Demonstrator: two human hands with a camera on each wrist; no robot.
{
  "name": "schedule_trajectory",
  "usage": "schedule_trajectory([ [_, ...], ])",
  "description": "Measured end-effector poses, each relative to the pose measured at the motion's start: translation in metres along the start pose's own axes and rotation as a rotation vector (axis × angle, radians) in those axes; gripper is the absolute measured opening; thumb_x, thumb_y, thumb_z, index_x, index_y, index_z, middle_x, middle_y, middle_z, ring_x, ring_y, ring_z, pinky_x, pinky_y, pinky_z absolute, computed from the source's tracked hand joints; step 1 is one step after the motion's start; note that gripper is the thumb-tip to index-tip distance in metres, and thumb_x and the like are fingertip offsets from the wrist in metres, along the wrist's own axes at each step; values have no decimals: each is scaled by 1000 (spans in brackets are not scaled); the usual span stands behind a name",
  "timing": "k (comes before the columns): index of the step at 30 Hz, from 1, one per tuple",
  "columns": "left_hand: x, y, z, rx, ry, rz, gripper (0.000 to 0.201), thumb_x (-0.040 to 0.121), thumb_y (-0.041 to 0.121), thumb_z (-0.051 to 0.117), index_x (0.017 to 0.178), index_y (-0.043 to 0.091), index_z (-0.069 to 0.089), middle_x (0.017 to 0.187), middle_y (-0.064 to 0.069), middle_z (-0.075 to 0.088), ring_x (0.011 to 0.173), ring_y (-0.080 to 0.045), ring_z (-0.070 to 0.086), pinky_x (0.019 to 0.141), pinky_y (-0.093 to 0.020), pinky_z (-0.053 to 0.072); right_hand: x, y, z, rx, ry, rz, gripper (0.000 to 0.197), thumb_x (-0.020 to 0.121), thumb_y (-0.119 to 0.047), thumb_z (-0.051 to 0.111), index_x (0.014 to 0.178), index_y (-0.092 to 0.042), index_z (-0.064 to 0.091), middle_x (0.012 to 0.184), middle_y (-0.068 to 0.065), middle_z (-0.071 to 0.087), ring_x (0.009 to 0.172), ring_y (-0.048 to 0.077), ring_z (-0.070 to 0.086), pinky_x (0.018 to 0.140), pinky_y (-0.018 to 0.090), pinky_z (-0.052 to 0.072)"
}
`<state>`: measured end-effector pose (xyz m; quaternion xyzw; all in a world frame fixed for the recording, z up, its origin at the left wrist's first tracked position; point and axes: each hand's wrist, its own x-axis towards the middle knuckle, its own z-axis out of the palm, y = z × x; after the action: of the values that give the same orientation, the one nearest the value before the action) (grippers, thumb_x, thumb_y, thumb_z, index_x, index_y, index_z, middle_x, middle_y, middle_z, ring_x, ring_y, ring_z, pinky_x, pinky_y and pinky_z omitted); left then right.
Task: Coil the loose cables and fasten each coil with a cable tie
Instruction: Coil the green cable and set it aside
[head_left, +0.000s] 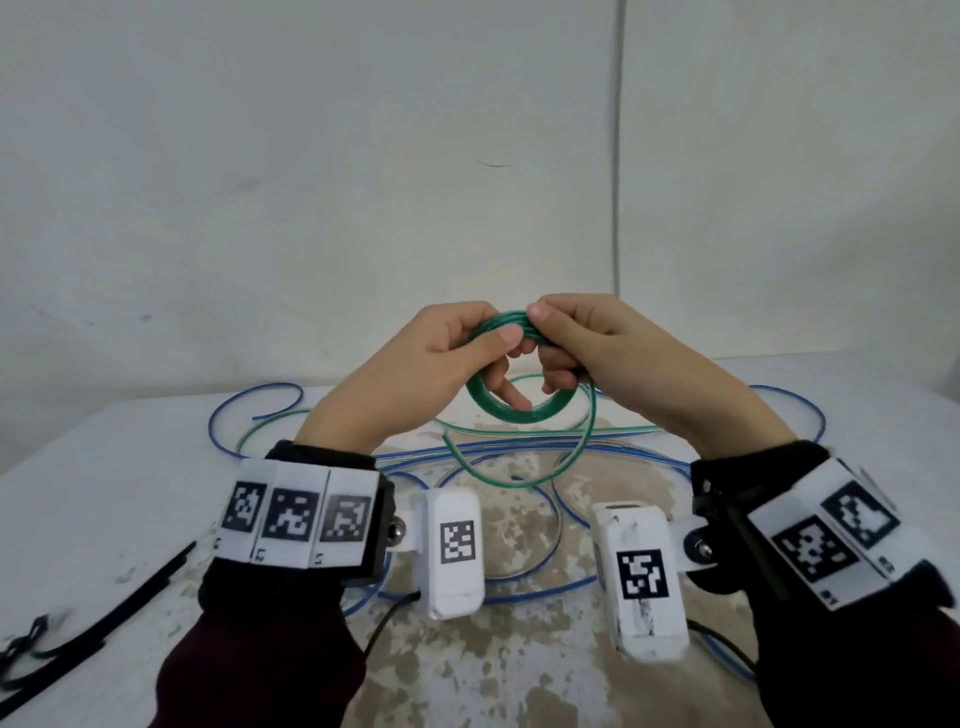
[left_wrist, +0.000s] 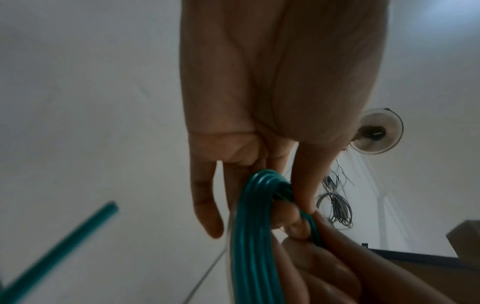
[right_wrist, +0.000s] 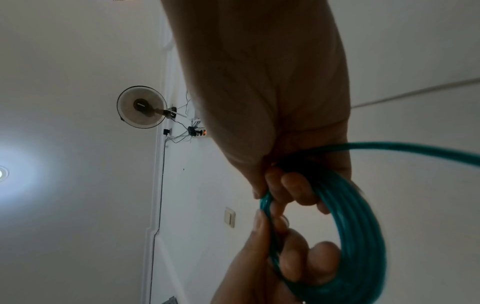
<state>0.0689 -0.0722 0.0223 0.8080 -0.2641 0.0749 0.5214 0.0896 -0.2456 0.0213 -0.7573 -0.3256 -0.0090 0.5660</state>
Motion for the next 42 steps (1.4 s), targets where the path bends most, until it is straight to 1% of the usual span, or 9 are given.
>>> schedule_trajectory([
  [5, -2, 5, -1, -8, 60, 94, 18, 98, 10, 46, 95, -2, 58, 58, -7, 55, 52, -18, 64, 62, -21, 49, 0, -4, 1, 2, 41, -77, 32, 103, -19, 35, 83, -5, 55, 54, -6, 38, 52, 12, 40, 65, 29, 47],
  [9, 0, 6, 2, -30, 100, 98, 21, 98, 14, 48, 97, -4, 59, 54, 0, 56, 49, -20, 61, 72, -39, 53, 0, -5, -1, -119, 118, -135, 32, 102, -19, 39, 78, -11, 57, 54, -3, 49, 52, 15, 51, 66, 41, 49],
  [16, 0, 5, 3, 9, 126, 39, 22, 98, 16, 50, 93, -3, 58, 51, -1, 55, 50, -22, 62, 71, -38, 53, -3, -3, -7, -139, 29, -54, 22, 100, -17, 43, 88, -7, 58, 64, 3, 62, 69, 26, 71, 73, 42, 59],
  [19, 2, 3, 7, 16, 151, 12, 24, 98, 19, 49, 89, -1, 57, 49, 1, 54, 50, -22, 63, 80, -49, 53, 0, -1, -2, -261, 119, -78, 23, 99, -18, 46, 80, -13, 58, 59, 0, 61, 61, 19, 70, 63, 31, 58],
  [21, 3, 2, 8, 34, 177, -2, 24, 98, 20, 49, 88, -1, 55, 49, 3, 50, 47, -18, 61, 74, -43, 51, 1, -1, 2, -306, 155, -84, 25, 100, -19, 45, 80, -14, 58, 58, 1, 60, 57, 16, 69, 55, 22, 53],
  [28, 7, 3, 12, 13, 326, 43, 24, 99, 20, 47, 78, 10, 52, 50, 7, 41, 41, -11, 50, 55, -24, 40, 1, -3, 0, 244, 88, 106, 42, 104, -24, 29, 103, 0, 64, 72, 10, 67, 74, 21, 68, 81, 39, 58],
  [33, 10, 3, 15, -91, 484, 55, 25, 100, 20, 46, 77, 10, 49, 45, 10, 37, 40, -7, 46, 50, -19, 40, 1, -5, 0, 483, 68, 96, 36, 104, -18, 30, 99, -2, 62, 71, 7, 68, 74, 20, 69, 81, 33, 58],
  [38, 8, 9, 11, -360, 222, -47, 25, 100, 13, 40, 78, 5, 47, 54, -3, 43, 49, -22, 60, 59, -22, 49, 3, -3, 0, 492, 113, 55, 34, 104, -18, 30, 83, -6, 54, 54, -1, 42, 53, 13, 49, 66, 23, 51],
  [42, 6, 6, 13, -399, 56, -148, 25, 100, 16, 41, 83, 2, 54, 58, -5, 50, 52, -23, 60, 60, -23, 50, 1, -1, -1, 144, 60, 39, 33, 104, -19, 33, 85, -3, 55, 55, -4, 31, 48, 10, 36, 60, 23, 44],
])
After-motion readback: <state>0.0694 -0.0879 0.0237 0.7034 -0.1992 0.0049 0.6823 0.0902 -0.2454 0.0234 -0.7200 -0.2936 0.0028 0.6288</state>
